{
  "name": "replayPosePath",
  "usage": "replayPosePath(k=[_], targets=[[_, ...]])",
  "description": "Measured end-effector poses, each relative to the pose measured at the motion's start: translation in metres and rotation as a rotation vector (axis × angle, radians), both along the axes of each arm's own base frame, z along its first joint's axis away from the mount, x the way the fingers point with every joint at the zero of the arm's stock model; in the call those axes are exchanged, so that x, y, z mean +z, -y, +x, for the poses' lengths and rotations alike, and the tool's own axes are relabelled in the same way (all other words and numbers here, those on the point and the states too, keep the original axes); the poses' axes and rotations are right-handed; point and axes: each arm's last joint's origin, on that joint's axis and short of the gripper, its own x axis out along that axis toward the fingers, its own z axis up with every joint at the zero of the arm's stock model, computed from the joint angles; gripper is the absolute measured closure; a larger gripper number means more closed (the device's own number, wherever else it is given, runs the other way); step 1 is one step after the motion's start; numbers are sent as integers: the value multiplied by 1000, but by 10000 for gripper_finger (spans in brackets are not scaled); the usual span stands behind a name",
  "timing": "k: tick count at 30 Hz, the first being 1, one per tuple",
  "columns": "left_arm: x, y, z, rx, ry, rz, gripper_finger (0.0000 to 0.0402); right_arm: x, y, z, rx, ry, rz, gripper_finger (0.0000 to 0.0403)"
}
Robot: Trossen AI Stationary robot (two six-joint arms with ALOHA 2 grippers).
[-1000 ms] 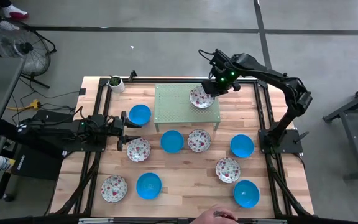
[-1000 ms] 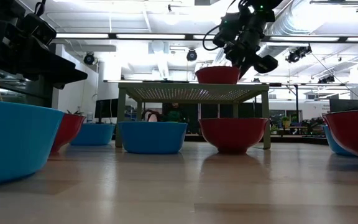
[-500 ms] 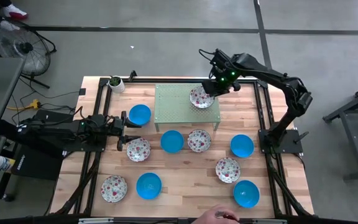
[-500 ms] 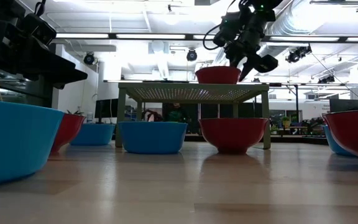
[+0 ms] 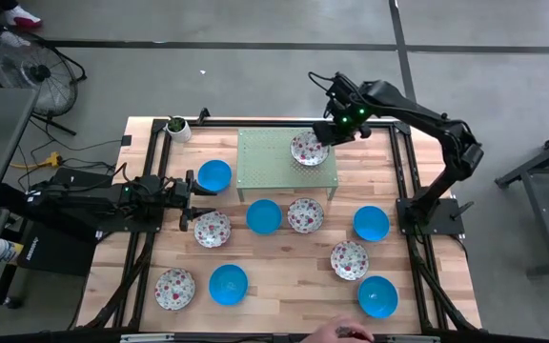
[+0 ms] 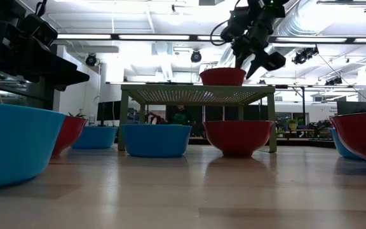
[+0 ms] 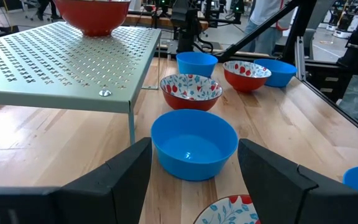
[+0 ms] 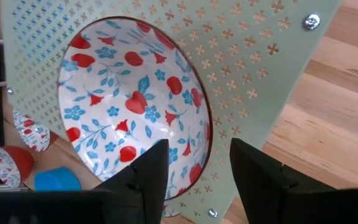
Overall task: Pick & Place Mini bowls
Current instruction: Stack the red bowl on top of the red bowl on the shelf
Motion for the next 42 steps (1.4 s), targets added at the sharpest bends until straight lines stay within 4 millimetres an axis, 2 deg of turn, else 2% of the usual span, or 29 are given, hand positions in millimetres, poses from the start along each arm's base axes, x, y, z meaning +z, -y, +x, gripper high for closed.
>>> replayPosePath(k=[8,20,42], targets=[[0,0,0,0,0,0,168,15,-11,-10,20,23,-23,244],[0,0,0,0,0,0,168,37,-48,-32,190,-5,-49,245],[0,0,0,0,0,0,168,62,-121,-65,736,-58,-207,249]])
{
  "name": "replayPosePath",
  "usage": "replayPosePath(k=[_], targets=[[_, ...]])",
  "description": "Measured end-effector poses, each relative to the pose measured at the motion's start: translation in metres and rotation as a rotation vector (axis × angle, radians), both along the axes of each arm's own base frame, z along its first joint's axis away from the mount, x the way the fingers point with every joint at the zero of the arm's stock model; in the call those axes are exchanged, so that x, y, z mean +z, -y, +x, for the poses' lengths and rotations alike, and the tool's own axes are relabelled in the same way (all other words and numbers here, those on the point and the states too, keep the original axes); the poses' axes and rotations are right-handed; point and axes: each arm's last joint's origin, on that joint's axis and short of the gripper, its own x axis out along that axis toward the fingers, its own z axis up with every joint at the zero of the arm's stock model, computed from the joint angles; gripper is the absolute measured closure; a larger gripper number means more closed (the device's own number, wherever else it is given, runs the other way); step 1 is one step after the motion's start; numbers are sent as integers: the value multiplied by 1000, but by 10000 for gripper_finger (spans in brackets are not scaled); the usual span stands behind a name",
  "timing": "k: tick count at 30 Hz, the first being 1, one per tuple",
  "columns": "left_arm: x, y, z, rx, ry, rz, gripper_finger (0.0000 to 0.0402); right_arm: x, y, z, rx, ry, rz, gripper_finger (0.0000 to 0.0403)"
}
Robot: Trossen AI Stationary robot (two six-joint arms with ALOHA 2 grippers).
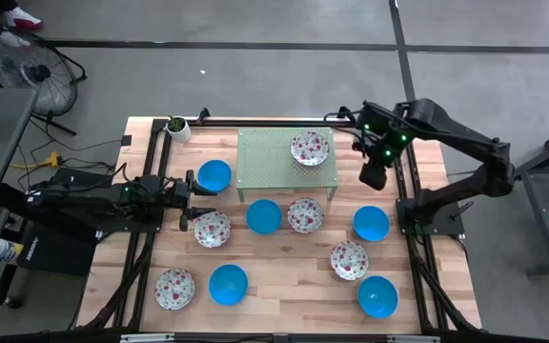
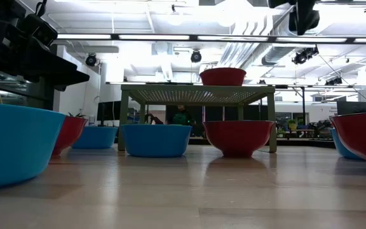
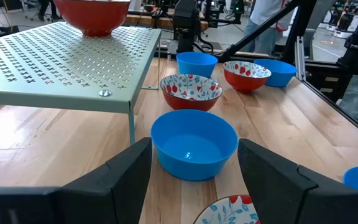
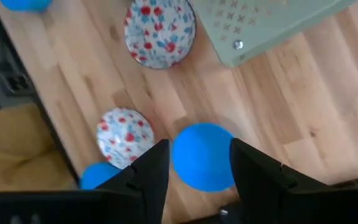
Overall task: Pick & Place Mini bowls
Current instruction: Stack the red bowl on top of the red bowl on the shelf
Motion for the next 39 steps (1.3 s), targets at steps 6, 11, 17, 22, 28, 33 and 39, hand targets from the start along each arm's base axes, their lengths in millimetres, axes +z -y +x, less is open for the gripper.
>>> replayPosePath(k=[6,11,17,22,28,33,39], targets=[[0,0,0,0,0,0,168,2,-23,3,120,1,-46,245],[0,0,0,0,0,0,168,1,-44,8,229,-7,-64,246],[0,0,0,0,0,0,168,1,-68,9,307,-12,-58,247],[0,0,0,0,0,0,168,1,-87,7,328,-29,-85,248],[0,0,0,0,0,0,168,-2,-109,7,413,-33,-163,249],[0,0,0,0,0,0,168,-14,-131,22,498,-66,-176,252],[0,0,0,0,0,0,168,-31,-154,50,545,-36,-177,254]])
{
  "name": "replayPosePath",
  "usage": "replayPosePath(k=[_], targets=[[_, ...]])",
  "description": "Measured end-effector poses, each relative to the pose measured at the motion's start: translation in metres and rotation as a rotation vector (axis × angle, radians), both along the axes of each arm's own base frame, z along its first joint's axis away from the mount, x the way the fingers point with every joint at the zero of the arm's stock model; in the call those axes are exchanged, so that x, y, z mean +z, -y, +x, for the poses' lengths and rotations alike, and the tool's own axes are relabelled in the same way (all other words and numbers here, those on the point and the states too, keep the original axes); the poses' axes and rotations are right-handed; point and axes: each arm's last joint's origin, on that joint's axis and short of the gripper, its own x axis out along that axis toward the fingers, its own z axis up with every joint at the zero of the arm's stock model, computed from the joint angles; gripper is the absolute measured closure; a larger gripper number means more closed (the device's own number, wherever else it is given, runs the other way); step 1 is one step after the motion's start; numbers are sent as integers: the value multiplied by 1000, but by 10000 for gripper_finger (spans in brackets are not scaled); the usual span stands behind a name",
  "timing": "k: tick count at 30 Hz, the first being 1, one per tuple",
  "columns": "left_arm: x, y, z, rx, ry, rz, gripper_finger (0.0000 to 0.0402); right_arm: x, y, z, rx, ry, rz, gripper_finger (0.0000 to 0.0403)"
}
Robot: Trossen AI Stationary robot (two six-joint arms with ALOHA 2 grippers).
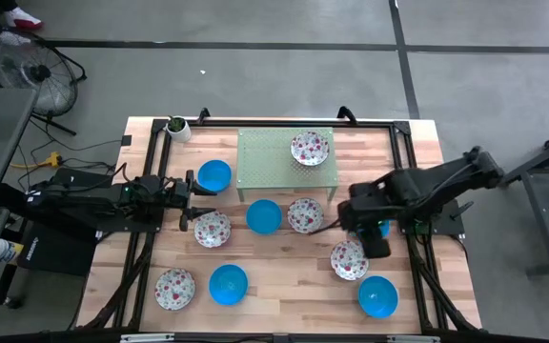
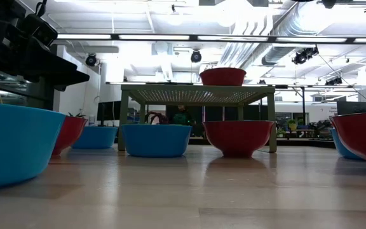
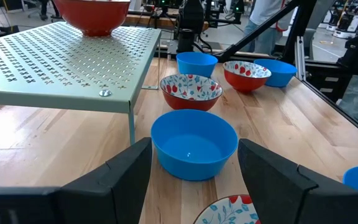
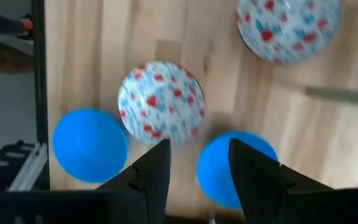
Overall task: Pick & Place Mini bowls
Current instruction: Stack the red bowl on top of the red bowl on the shelf
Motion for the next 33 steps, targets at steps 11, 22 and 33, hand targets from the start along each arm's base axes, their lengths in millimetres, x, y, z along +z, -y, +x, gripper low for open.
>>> replayPosePath(k=[11,22,33], targets=[[0,0,0,0,0,0,168,-66,-20,25,63,141,-39,254],[0,0,0,0,0,0,168,-127,-5,41,151,336,-175,254],[0,0,0,0,0,0,168,-155,12,68,187,243,-242,253]])
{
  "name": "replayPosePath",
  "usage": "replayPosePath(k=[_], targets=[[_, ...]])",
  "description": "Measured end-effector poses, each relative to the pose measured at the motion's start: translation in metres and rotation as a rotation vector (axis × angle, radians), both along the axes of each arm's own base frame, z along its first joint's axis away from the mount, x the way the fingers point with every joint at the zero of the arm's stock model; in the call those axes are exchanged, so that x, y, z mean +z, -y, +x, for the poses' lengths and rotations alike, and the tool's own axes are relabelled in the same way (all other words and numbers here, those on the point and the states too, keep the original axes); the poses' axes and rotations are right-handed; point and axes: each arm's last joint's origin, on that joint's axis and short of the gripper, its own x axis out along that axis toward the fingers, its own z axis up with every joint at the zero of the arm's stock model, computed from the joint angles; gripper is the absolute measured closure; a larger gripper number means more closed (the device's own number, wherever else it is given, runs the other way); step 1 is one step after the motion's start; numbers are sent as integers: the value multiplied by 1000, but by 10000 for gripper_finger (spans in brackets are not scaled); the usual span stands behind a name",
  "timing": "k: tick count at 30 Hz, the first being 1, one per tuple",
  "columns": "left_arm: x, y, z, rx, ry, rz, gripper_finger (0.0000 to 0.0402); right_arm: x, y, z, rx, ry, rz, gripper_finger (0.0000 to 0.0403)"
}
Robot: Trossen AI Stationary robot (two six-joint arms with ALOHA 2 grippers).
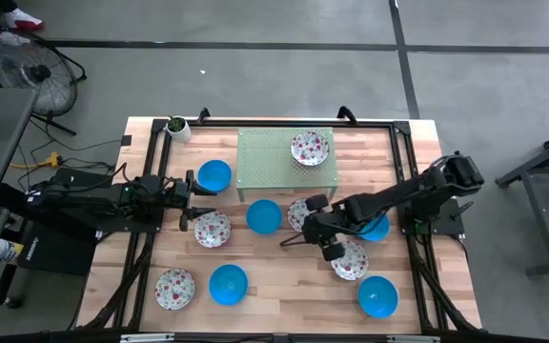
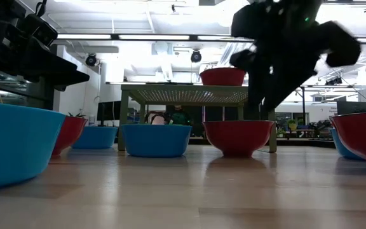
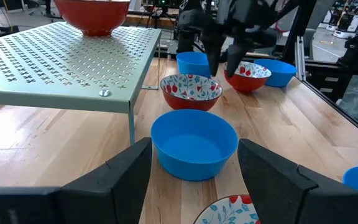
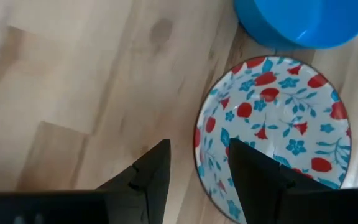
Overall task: Pick & Place Mini bowls
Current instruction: Stack the red bowl on top of the red bowl on the shelf
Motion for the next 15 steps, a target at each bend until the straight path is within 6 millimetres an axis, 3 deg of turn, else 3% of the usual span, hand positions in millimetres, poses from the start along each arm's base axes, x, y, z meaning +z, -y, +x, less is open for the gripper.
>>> replayPosePath(k=[6,15], targets=[[0,0,0,0,0,0,168,-17,4,11,-18,-49,-14,254],[0,0,0,0,0,0,168,-24,3,13,-34,-68,-11,261]])
